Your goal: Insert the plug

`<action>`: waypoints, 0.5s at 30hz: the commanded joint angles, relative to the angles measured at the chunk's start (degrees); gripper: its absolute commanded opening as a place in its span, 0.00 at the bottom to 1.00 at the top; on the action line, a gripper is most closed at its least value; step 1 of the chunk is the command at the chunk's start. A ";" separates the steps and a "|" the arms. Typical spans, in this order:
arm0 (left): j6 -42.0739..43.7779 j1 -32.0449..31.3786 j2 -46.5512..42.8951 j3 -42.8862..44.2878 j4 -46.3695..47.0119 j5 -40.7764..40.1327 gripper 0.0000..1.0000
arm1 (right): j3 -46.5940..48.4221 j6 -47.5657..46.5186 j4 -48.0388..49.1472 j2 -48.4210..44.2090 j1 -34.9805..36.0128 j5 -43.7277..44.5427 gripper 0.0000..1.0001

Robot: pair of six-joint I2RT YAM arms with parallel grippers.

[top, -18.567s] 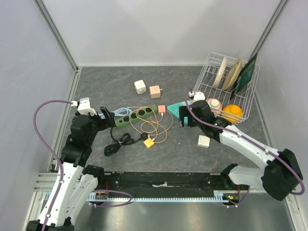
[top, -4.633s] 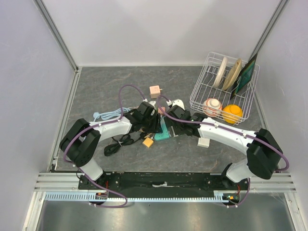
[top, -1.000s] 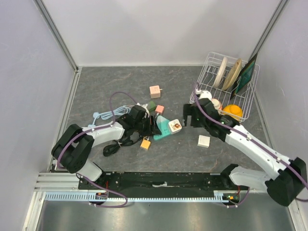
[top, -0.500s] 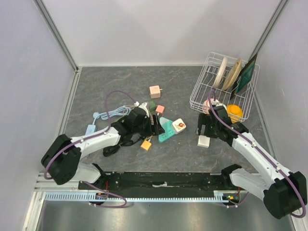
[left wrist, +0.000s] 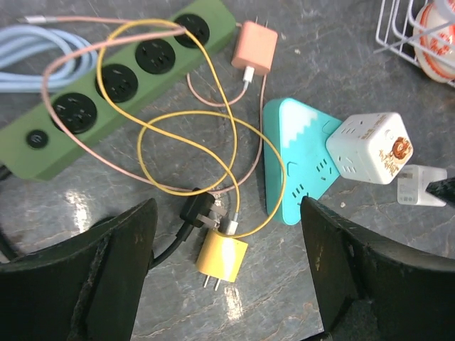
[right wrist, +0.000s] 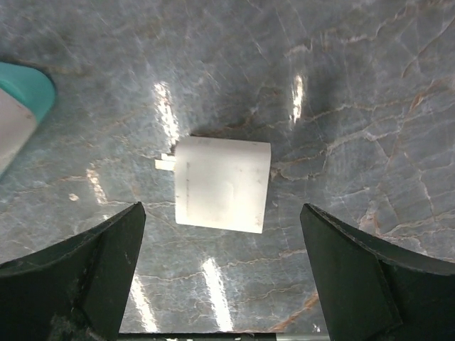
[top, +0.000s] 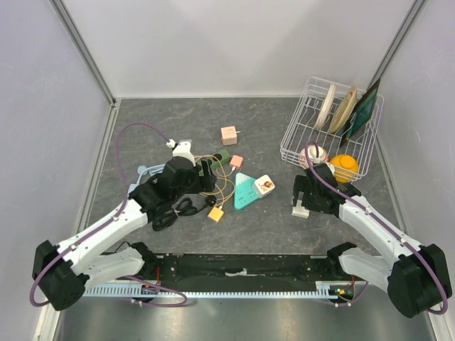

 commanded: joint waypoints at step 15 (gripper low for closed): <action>2.97 0.14 -3.04 3.32 -3.62 -0.11 0.88 | -4.72 0.96 4.33 2.41 0.08 -3.87 0.96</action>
